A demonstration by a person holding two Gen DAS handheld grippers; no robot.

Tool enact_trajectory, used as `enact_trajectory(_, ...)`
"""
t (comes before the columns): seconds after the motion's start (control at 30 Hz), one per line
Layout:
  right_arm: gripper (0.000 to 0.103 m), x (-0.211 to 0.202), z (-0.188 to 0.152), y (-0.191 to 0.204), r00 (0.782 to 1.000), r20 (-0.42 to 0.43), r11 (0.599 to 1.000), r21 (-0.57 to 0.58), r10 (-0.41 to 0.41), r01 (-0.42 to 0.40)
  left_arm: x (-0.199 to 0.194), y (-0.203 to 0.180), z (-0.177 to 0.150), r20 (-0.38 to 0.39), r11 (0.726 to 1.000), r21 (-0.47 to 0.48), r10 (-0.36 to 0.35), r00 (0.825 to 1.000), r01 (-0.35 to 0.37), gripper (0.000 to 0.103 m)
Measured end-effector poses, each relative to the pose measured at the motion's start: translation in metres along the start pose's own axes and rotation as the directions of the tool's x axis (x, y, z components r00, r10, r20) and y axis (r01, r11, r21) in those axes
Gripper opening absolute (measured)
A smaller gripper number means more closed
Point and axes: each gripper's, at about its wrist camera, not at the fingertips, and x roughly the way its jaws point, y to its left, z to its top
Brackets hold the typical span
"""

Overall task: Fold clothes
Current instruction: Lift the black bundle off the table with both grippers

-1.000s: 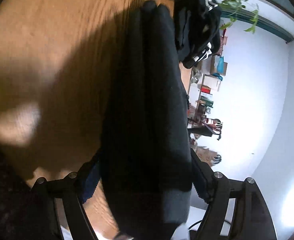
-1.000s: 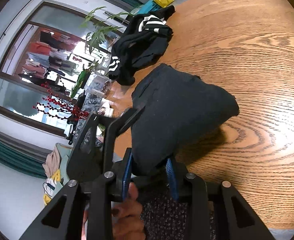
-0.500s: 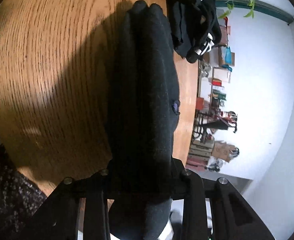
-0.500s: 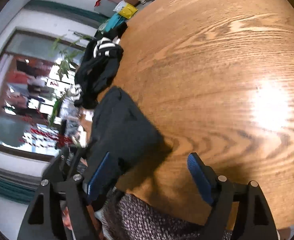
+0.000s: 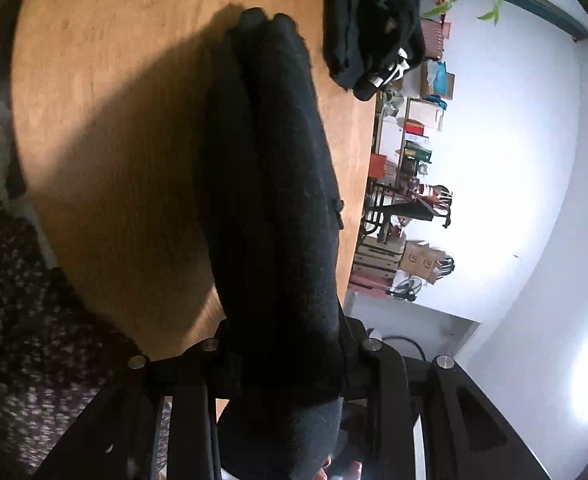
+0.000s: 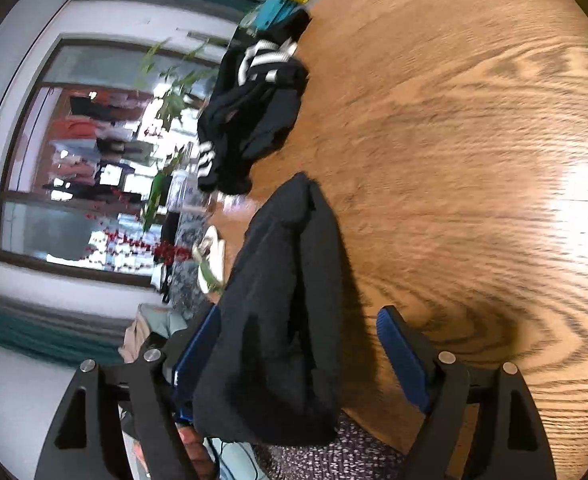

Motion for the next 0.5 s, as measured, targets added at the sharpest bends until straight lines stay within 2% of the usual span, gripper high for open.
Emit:
enact_trajectory(0.17, 0.084, 0.034, 0.003, 0.004, 0.998, -0.066, 1.000, 0.009, 0.005, -0.005, -0.007, 0.008, -0.001, -0.020, 1.000, -0.007, 0.003, 1.000, -0.004, 0.032)
enact_trajectory(0.5, 0.084, 0.086, 0.028, 0.017, 0.992, -0.117, 0.999, -0.002, -0.043, 0.043, -0.013, 0.022, -0.002, -0.062, 0.999, 0.031, -0.010, 0.998, 0.012, 0.032)
